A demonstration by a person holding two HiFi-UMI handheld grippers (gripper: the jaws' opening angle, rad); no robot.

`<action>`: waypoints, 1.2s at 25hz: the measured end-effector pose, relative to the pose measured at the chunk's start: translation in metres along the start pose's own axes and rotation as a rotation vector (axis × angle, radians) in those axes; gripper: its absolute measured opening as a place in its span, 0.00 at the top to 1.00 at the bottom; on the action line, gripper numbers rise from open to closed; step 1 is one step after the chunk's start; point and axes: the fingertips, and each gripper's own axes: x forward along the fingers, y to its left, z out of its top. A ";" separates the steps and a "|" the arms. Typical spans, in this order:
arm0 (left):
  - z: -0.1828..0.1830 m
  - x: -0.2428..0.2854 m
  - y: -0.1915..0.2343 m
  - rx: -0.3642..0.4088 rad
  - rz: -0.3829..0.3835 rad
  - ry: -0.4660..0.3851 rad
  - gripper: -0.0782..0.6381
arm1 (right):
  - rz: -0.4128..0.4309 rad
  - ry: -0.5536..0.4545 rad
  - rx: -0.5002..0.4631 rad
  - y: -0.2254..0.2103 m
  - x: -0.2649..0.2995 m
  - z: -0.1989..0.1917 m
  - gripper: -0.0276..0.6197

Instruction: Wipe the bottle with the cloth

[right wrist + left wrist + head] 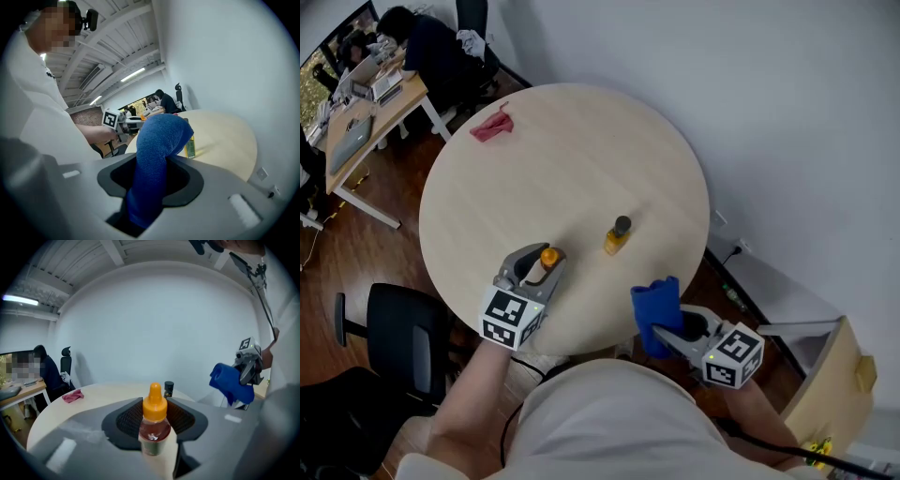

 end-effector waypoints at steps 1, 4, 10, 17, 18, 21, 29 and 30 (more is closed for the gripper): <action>-0.010 0.006 0.004 -0.005 0.009 0.006 0.67 | -0.015 0.000 0.004 -0.002 -0.005 -0.001 0.72; -0.036 0.020 0.012 -0.025 0.030 0.020 0.67 | -0.045 0.001 0.017 -0.004 -0.018 -0.004 0.72; -0.062 0.033 0.022 -0.039 0.061 0.041 0.67 | -0.069 -0.001 0.026 -0.010 -0.029 -0.006 0.72; -0.085 0.040 0.026 -0.050 0.089 0.088 0.67 | -0.046 0.004 0.024 -0.020 -0.030 -0.004 0.72; -0.087 0.041 0.026 -0.050 0.090 0.089 0.66 | -0.039 0.004 0.022 -0.022 -0.029 -0.003 0.72; -0.088 0.042 0.024 -0.043 0.089 0.095 0.66 | -0.016 0.005 0.010 -0.028 -0.029 -0.001 0.72; -0.076 0.033 0.023 -0.017 0.165 0.126 0.60 | 0.069 -0.008 -0.039 -0.040 -0.028 0.008 0.72; -0.071 0.028 0.022 -0.011 0.184 0.124 0.60 | 0.080 -0.010 -0.045 -0.042 -0.028 0.009 0.72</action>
